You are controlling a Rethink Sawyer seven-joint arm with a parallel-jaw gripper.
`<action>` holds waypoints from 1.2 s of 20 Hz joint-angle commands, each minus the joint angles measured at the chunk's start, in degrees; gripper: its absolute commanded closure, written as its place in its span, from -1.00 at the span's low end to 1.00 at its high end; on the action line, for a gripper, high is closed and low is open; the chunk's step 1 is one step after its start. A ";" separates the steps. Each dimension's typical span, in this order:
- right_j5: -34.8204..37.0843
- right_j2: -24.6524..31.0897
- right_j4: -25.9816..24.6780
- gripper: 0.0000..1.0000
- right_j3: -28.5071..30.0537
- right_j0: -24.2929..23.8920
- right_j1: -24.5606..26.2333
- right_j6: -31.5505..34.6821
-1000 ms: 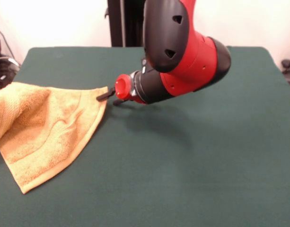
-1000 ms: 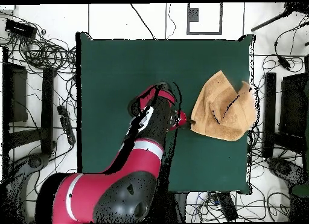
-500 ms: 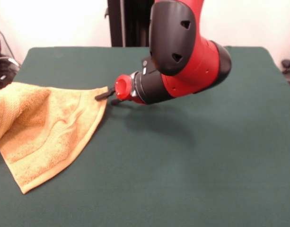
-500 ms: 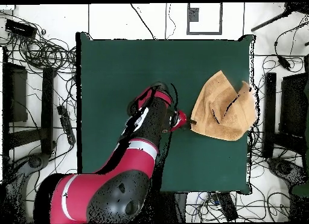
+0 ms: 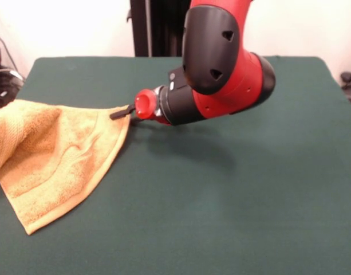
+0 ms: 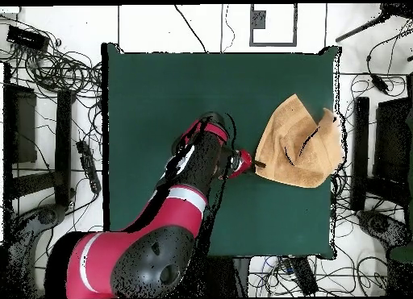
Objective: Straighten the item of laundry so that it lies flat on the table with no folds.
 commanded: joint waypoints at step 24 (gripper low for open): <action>-14.47 8.32 6.94 1.00 1.59 -4.20 0.27 16.54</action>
